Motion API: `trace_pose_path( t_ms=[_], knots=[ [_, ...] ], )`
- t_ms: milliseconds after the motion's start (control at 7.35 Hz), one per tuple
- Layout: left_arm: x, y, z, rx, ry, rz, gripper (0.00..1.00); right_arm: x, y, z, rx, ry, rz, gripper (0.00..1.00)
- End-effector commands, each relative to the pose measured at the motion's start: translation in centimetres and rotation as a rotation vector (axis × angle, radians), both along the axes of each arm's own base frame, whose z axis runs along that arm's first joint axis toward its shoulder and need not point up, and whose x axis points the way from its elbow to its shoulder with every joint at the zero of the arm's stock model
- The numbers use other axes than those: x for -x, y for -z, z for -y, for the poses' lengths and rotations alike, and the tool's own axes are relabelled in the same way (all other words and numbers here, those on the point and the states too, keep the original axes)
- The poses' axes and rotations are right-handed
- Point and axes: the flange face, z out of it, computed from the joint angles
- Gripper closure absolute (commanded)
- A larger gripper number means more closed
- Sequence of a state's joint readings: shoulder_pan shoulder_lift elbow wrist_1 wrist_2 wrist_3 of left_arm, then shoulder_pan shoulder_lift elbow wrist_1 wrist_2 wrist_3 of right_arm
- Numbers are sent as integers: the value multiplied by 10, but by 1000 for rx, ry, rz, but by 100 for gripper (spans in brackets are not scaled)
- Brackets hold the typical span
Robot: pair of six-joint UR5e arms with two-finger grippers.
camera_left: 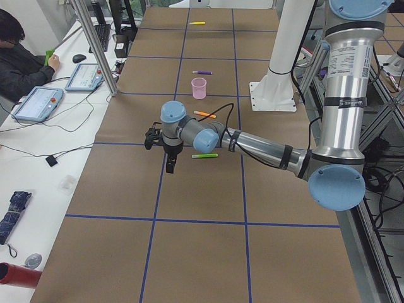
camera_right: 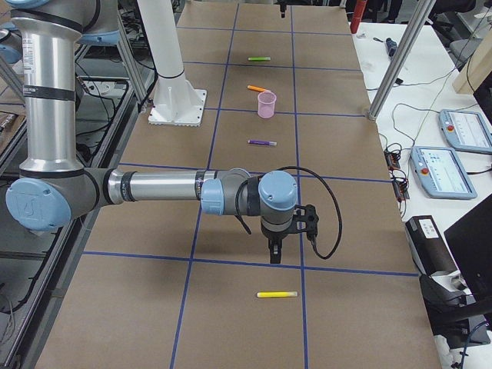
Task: Collect pens into pen holder
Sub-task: 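Move the left gripper down over the green marker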
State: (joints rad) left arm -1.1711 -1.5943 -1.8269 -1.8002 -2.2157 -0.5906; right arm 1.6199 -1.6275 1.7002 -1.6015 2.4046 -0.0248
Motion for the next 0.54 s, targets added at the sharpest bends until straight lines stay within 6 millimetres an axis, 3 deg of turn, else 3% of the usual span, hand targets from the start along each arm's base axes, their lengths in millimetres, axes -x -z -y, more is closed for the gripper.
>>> trace_pose_path(
  t_ms=[0,272,408],
  knots=[
    [-103,24,-31,70,98,61,0,1,0,-1,2,0,12,0],
    [-151,34,-51,111,148,-14,0,1,-1,-1,4,-1,12,0],
    [-186,35,-64,92,156,15,0,1,-3,-2,10,-1,14,0]
  ],
)
